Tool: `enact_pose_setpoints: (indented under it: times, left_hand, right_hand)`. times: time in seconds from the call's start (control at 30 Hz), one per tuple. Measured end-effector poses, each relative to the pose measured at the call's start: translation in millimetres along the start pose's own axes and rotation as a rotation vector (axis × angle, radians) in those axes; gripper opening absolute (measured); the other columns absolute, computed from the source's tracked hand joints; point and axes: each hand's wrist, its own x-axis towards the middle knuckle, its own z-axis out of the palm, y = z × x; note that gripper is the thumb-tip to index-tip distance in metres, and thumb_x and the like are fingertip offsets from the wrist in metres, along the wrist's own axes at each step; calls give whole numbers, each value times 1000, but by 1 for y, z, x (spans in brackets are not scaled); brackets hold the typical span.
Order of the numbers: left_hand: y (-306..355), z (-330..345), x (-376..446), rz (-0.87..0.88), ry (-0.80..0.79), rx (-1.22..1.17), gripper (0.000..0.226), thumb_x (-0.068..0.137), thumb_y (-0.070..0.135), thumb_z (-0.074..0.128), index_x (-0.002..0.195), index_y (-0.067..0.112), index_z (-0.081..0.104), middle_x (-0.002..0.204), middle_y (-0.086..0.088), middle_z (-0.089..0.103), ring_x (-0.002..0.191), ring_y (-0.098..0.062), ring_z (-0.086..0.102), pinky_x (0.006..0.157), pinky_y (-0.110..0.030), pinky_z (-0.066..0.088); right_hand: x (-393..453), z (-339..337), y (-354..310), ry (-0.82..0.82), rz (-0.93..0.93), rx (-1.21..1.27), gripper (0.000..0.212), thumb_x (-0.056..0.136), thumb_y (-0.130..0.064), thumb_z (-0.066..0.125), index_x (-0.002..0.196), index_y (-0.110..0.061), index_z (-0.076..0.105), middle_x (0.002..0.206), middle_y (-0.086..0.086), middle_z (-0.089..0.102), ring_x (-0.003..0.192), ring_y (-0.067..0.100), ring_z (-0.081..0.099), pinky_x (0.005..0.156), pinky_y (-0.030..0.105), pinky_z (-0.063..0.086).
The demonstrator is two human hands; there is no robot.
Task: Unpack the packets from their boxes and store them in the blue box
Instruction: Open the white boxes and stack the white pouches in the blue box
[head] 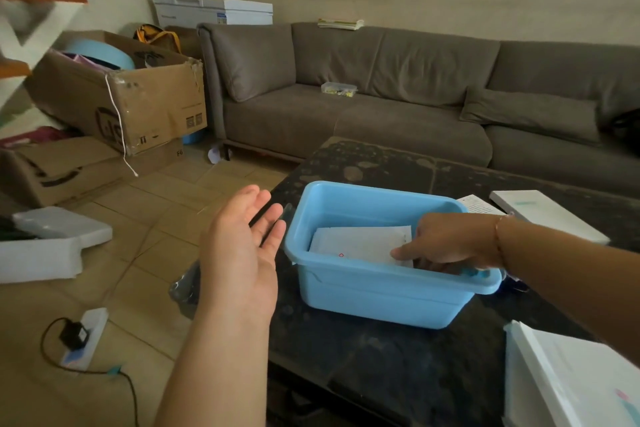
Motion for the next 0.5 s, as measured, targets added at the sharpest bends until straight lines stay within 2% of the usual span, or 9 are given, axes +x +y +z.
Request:
enact_pose_setpoints:
  times: [0.07, 0.17, 0.23, 0.4, 0.5]
  left_hand:
    - [0, 0, 0, -1, 1, -4, 22, 99, 18, 53, 119, 16, 62, 110, 1, 69, 102, -18, 67, 78, -30, 54]
    - [-2, 1, 0, -2, 1, 1, 22, 99, 18, 52, 118, 16, 62, 110, 0, 69, 102, -19, 67, 80, -30, 54]
    - [-2, 1, 0, 1, 6, 10, 20, 99, 19, 52, 116, 17, 63, 111, 0, 69, 103, -19, 67, 79, -31, 54]
    - [-1, 1, 1, -2, 21, -3, 21, 98, 19, 54, 116, 15, 63, 109, 0, 70, 102, -19, 68, 77, -30, 53]
    - [-2, 2, 1, 6, 23, -11, 20, 97, 20, 56, 115, 16, 64, 107, 1, 71, 100, -18, 68, 76, -30, 53]
  right_hand:
    - [0, 1, -2, -7, -3, -168, 23, 91, -43, 63, 94, -20, 64, 88, -2, 70, 81, 12, 66, 67, 22, 51]
    - [5, 6, -7, 30, -38, -448, 22, 93, -41, 55, 82, -23, 62, 90, -1, 70, 85, 16, 67, 68, 23, 49]
    - [9, 8, -8, -2, -41, -505, 22, 93, -37, 52, 80, -23, 63, 91, 0, 70, 89, 19, 67, 73, 25, 50]
    - [4, 6, -8, -53, -92, -662, 27, 97, -26, 50, 111, -15, 70, 110, 3, 71, 106, 21, 64, 90, 28, 50]
    - [2, 1, -9, -3, -119, -751, 26, 95, -22, 54, 114, -14, 70, 110, 2, 71, 104, 20, 64, 92, 29, 52]
